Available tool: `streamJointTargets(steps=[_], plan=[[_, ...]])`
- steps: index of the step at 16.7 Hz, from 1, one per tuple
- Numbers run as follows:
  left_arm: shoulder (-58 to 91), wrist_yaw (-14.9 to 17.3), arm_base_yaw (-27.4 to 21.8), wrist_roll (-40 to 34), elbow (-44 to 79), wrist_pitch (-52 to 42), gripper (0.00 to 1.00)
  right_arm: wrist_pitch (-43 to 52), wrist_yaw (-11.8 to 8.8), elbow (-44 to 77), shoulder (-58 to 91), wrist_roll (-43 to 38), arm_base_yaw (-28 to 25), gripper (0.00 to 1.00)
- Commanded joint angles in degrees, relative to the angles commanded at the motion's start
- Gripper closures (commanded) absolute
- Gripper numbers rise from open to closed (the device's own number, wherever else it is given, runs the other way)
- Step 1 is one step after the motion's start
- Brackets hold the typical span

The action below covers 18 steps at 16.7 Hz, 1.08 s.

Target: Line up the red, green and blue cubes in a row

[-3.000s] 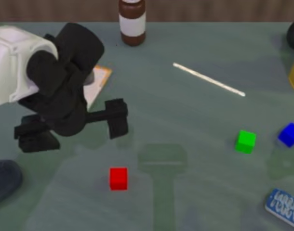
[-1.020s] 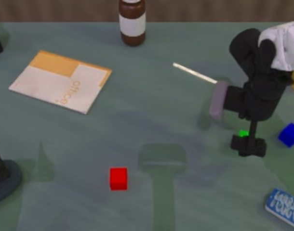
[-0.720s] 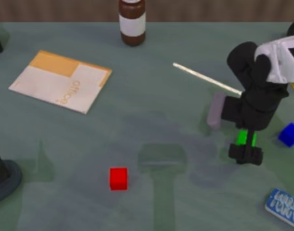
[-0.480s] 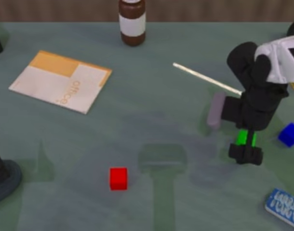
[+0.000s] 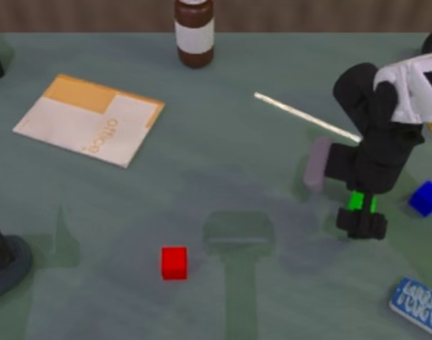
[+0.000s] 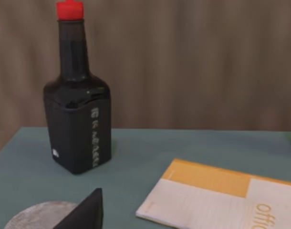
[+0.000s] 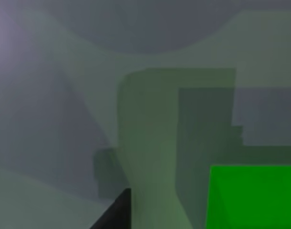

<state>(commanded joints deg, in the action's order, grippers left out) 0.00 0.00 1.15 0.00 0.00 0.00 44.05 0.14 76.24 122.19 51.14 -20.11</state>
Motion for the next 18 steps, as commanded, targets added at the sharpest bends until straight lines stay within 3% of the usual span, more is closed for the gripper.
streamJointTargets(steps=[4,5,12,18], plan=[[0.0,0.0,0.0,0.0,0.0,0.0,0.00,0.0,0.0,0.0,0.0,0.0,0.0,0.98],[0.0,0.0,0.0,0.0,0.0,0.0,0.00,0.0,0.0,0.0,0.0,0.0,0.0,1.00],[0.0,0.0,0.0,0.0,0.0,0.0,0.00,0.0,0.0,0.0,0.0,0.0,0.0,1.00],[0.0,0.0,0.0,0.0,0.0,0.0,0.00,7.7,-0.5,3.9,-4.0,-0.6,-0.2,1.00]])
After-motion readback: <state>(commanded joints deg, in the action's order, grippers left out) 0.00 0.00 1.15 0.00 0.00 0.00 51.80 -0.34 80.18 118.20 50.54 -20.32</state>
